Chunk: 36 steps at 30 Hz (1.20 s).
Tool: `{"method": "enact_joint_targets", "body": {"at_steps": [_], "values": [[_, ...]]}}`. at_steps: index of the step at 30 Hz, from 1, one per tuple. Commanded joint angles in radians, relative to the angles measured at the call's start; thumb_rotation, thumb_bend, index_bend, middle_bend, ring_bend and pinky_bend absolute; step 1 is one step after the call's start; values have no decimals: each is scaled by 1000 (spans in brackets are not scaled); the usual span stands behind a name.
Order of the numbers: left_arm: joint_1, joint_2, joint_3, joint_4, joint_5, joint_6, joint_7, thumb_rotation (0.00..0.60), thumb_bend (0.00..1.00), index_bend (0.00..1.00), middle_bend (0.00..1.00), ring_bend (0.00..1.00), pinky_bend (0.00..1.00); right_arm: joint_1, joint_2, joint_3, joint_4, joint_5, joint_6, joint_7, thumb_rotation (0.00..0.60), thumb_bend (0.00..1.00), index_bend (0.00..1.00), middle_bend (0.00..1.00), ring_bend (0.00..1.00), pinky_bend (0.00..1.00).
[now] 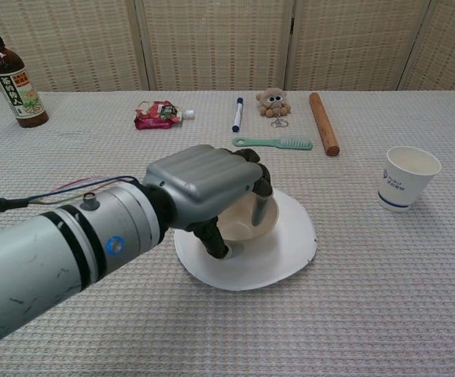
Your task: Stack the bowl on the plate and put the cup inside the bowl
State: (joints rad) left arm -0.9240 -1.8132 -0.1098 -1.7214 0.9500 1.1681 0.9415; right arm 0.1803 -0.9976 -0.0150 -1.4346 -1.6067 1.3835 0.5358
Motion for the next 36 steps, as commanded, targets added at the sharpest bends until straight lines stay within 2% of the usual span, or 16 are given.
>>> {"method": "enact_joint_targets", "body": {"at_steps": [1,6,11,15,19,23,28,32,36], "values": [[3,7,-1,-18,-2,10,11,600,336,457,218,0,163,1,-1,0,1,0,-2,0,600,198,0,0,0,0],[24,65,11,-112,1,61,53,600,336,451,218,0,163,4,-4,0,1,2,-9,-8,600,198,0,0,0,0],[73,181,55,-248,36,159,114,600,335,389,218,0,163,5,-6,1,-9,9,-17,-34,600,198,0,0,0,0],[136,297,99,-354,65,236,106,600,334,253,165,0,163,1,-7,4,-21,16,-15,-63,600,199,0,0,0,0],[220,433,146,-400,120,296,3,600,331,87,58,0,163,-2,-11,5,-36,25,-19,-104,600,199,0,0,0,0],[311,559,190,-369,191,334,-173,600,329,12,26,0,163,-4,-18,10,-58,40,-23,-161,600,200,0,0,0,0],[430,691,232,-255,267,374,-442,600,328,3,20,0,163,-16,-29,18,-94,55,-8,-254,600,201,0,0,0,0],[512,743,254,-144,307,387,-641,600,328,5,20,0,163,-25,-39,23,-135,78,-4,-325,600,201,0,0,0,0],[573,768,257,-34,337,393,-777,600,328,5,20,0,163,-4,-33,36,-189,115,-52,-415,600,201,0,0,0,0]]}}
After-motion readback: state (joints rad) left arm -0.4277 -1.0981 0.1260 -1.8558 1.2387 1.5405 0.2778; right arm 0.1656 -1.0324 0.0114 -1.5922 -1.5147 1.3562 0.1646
